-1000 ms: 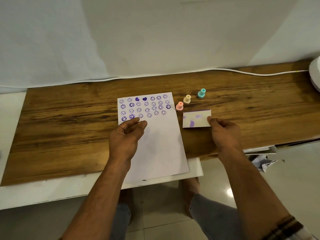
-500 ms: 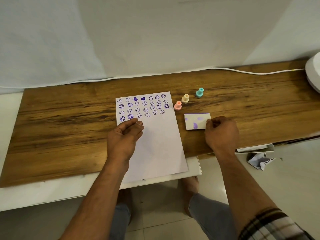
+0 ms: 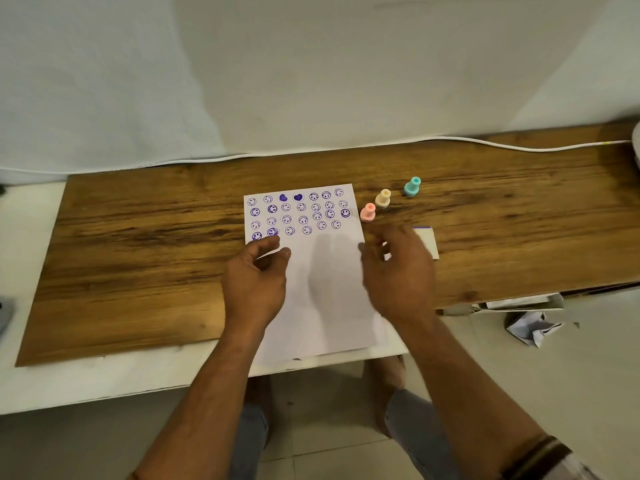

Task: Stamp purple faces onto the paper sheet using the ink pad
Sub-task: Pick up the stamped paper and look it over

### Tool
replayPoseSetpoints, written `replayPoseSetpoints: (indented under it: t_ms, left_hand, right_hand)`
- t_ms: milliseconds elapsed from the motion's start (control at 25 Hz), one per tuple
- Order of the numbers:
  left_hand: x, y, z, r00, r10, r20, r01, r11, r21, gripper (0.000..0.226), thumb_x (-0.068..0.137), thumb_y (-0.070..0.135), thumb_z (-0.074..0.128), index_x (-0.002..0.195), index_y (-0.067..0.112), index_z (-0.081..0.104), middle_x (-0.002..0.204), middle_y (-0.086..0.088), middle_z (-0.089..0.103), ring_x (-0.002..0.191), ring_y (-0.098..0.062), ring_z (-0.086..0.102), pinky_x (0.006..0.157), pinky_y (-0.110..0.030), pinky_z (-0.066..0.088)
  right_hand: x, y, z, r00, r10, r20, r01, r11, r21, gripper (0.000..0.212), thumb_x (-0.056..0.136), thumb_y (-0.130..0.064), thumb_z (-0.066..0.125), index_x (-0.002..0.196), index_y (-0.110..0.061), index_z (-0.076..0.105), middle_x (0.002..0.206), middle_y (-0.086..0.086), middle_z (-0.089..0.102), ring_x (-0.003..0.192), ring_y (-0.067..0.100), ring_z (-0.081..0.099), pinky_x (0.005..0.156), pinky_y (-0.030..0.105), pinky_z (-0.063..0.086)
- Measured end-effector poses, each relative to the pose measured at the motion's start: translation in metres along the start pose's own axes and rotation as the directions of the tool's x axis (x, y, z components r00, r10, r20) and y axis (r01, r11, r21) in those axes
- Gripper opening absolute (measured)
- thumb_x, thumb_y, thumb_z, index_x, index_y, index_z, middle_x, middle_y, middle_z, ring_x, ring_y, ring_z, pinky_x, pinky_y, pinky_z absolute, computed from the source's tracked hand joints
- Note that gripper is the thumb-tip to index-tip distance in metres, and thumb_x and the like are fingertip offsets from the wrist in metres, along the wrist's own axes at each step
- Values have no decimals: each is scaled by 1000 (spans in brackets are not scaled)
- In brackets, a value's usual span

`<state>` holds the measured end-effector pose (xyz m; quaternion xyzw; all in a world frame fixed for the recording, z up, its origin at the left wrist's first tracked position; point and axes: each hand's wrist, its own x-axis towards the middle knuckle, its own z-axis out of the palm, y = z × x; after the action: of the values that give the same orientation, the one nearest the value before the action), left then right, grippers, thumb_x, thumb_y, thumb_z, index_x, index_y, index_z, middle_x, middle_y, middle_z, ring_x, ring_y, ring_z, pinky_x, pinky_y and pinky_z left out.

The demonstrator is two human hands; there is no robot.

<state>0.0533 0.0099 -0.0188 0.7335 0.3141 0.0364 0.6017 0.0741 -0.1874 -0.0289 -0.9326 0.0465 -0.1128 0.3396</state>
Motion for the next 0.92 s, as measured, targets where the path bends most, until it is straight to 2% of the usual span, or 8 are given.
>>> replayPoseSetpoints:
  t_ms: [160,240,360,480,600,720,800,920]
  left_hand:
    - [-3,-4,-2,995,99,-27,-84,941,328,42,89,33,77,129,24,67,144,-2,64,134,-24,57,106,-41,50]
    - [-1,-5,-3,998,60,-4,-52,885,462,59,89,40,75,142,22,56,152,-5,55,141,-29,48,114,-51,45]
    - [-6,-6,-4,996,-20,82,-26,850,526,81,91,45,71,158,19,34,163,-5,41,150,-32,36,121,-52,37]
    - [-11,-1,1,991,-27,129,-32,902,431,83,90,43,74,158,23,32,157,-2,48,144,-29,46,115,-50,44]
    - [-12,10,1,985,-154,75,146,984,103,83,87,34,80,156,28,36,143,1,63,126,-26,64,103,-46,54]
    - [4,7,-10,947,-317,48,320,933,-166,48,84,28,83,129,20,67,115,0,79,102,-25,76,95,-48,60]
    - [8,2,-16,939,-339,57,344,927,-153,23,87,21,80,109,17,78,104,-2,83,90,-24,79,90,-43,62]
    - [10,-4,-22,983,-179,-37,181,980,81,21,90,13,73,111,16,79,103,-1,81,87,-19,74,89,-34,58]
  right_hand:
    - [-24,-13,34,956,-29,292,94,972,-213,45,93,-36,75,135,-22,65,139,4,61,125,25,55,97,40,52]
    - [-24,-11,36,950,6,311,78,964,-255,50,94,-39,73,139,-22,62,143,6,56,131,28,50,103,42,50]
    - [-23,-9,38,955,-2,297,79,965,-249,52,93,-39,74,140,-22,62,143,7,56,131,28,50,103,42,50]
    - [-24,-10,40,954,5,301,78,962,-262,53,93,-40,75,141,-23,61,144,6,56,131,28,50,102,42,50]
    - [-23,-9,39,959,-3,284,81,962,-263,52,90,-40,78,137,-23,63,141,5,59,127,28,54,97,43,54]
    - [-22,-7,40,960,-2,281,79,962,-263,52,89,-41,79,136,-25,64,140,4,59,126,27,55,95,43,55]
    - [-21,-7,39,954,-3,299,82,964,-254,52,90,-41,78,137,-25,63,141,3,59,127,27,55,96,43,55]
    - [-19,-7,36,948,-14,318,86,973,-214,44,95,-37,73,136,-24,64,141,3,59,127,26,55,97,42,53]
